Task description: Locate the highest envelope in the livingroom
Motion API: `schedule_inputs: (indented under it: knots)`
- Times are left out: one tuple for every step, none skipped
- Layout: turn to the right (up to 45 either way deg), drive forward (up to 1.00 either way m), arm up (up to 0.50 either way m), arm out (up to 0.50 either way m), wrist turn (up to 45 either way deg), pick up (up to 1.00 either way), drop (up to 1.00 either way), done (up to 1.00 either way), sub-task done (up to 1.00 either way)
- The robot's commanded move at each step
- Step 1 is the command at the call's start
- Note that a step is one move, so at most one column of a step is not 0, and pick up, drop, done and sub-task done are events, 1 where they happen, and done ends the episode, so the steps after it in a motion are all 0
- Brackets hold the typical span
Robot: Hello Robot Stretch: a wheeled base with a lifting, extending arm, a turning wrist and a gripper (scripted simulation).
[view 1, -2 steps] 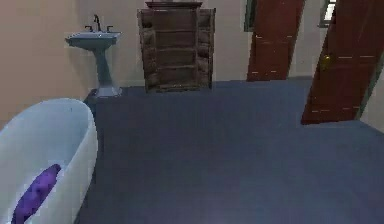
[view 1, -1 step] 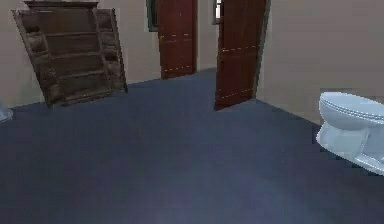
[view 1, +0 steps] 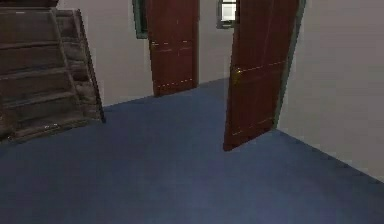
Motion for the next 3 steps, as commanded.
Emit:
schedule_inputs:
  knots:
    - [0.0,1.0,0.0,0.0,0.0,0.0,0.0,0.0,0.0]
    - [0.0,1.0,0.0,0.0,0.0,0.0,0.0,0.0,0.0]
    - [24.0,0.0,0.0,0.0,0.0,0.0,0.0,0.0,0.0]
